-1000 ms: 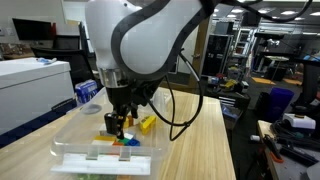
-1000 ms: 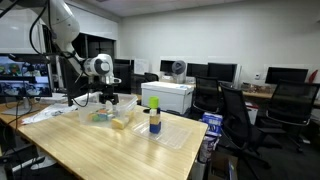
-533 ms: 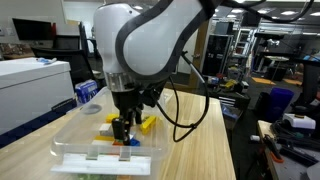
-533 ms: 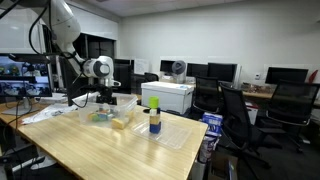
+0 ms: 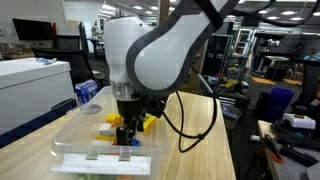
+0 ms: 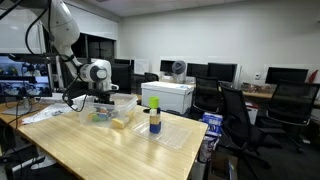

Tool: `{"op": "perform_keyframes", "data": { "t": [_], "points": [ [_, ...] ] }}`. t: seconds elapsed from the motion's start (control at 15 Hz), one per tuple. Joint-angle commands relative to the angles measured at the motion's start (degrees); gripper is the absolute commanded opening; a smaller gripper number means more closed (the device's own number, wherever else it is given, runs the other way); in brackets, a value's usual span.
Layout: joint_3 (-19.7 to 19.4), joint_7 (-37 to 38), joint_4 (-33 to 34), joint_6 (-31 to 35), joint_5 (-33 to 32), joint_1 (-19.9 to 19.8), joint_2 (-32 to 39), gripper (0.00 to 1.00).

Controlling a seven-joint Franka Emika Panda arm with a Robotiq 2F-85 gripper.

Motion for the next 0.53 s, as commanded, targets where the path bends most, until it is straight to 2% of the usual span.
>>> {"op": "perform_keyframes", "data": {
  "t": [0.0,0.13,0.47],
  "points": [
    [-2.7,4.17,-1.66,4.47,-1.11,1.08,1.32,1.0],
    [-4.03,6.72,-0.89,4.87,-0.68,1.57,2.62,0.73],
    [-5.92,11.27,0.25,4.49,-0.99,2.92,3.73,0.37]
  ]
}}
